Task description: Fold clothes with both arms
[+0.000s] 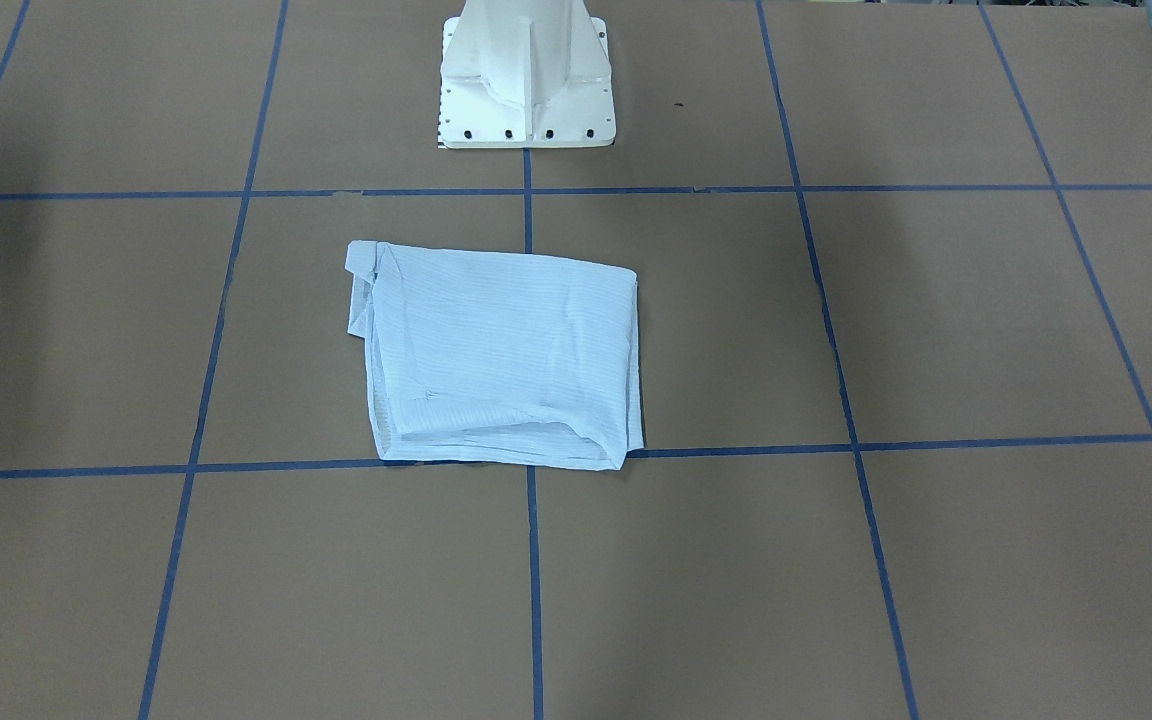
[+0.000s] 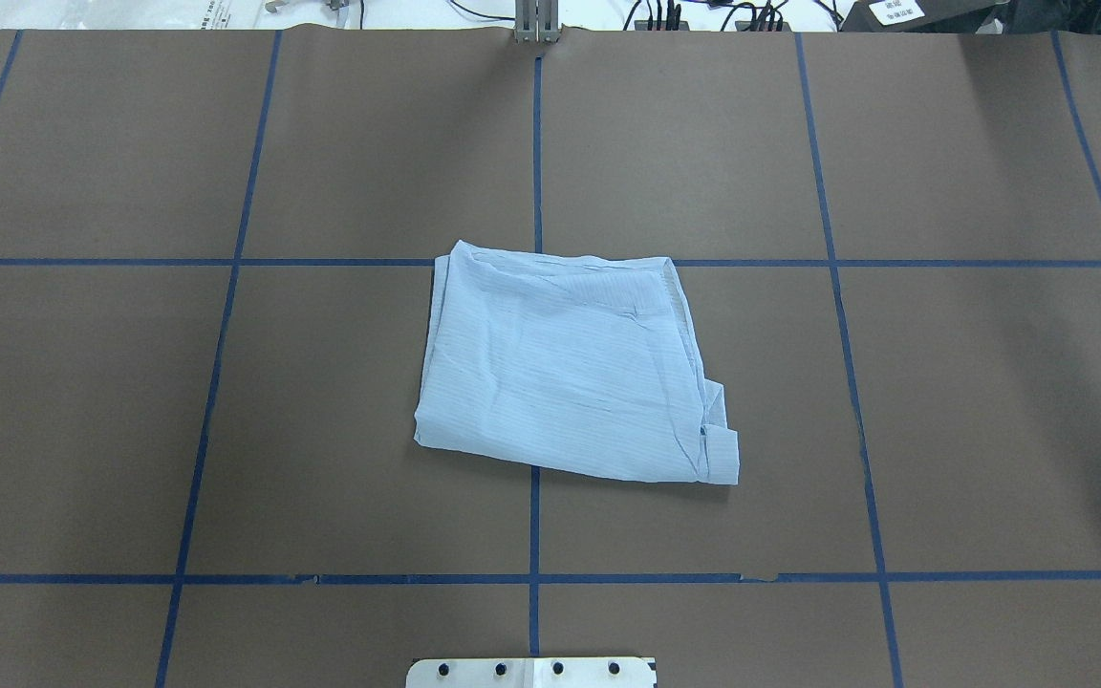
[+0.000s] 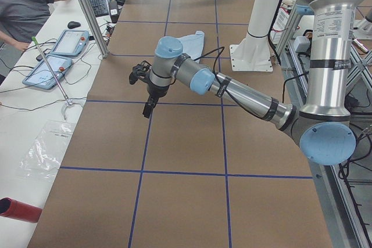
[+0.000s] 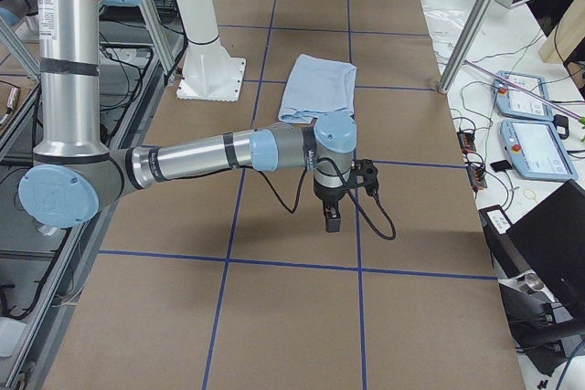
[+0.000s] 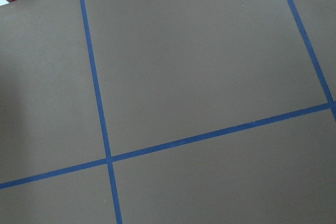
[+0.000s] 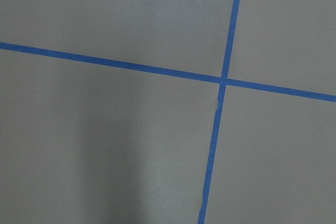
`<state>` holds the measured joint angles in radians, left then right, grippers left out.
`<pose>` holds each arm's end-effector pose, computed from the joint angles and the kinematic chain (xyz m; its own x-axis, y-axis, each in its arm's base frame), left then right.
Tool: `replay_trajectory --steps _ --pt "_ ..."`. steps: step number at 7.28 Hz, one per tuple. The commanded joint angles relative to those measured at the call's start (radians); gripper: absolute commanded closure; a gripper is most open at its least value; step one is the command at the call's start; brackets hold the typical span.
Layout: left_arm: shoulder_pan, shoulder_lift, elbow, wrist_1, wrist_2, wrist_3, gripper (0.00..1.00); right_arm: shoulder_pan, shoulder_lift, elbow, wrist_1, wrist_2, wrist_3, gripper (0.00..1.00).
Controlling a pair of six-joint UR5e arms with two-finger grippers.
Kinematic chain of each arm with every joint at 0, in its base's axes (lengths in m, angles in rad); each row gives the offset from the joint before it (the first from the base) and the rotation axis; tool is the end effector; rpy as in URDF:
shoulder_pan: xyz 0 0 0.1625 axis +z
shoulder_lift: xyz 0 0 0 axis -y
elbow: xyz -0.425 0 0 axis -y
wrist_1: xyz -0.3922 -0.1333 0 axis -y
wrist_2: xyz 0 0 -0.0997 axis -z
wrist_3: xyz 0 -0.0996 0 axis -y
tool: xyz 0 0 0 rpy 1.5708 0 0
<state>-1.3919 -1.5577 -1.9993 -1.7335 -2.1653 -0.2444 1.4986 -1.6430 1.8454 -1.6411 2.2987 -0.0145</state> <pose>0.0095 -0.4880 0.4438 0.7742 0.2358 -0.5874 0.0395 0.9082 0.4167 0.0335 -0.4658 0.5681 0.7372 -0.1556 0.6575 0.0822 0.9866 0.1413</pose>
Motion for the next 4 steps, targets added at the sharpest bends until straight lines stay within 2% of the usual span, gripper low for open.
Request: replay_trajectory --steps 1,2,4 --pt "-0.012 0.098 0.013 -0.047 0.004 0.003 0.01 0.021 -0.073 -0.006 0.047 -0.004 0.001 0.00" --pt "-0.010 0.140 0.022 -0.053 0.005 0.010 0.01 0.034 -0.083 -0.008 0.035 0.004 0.008 0.00" --pt "-0.066 0.154 0.034 -0.011 -0.004 0.010 0.01 0.074 -0.109 -0.021 0.032 0.019 0.010 0.00"
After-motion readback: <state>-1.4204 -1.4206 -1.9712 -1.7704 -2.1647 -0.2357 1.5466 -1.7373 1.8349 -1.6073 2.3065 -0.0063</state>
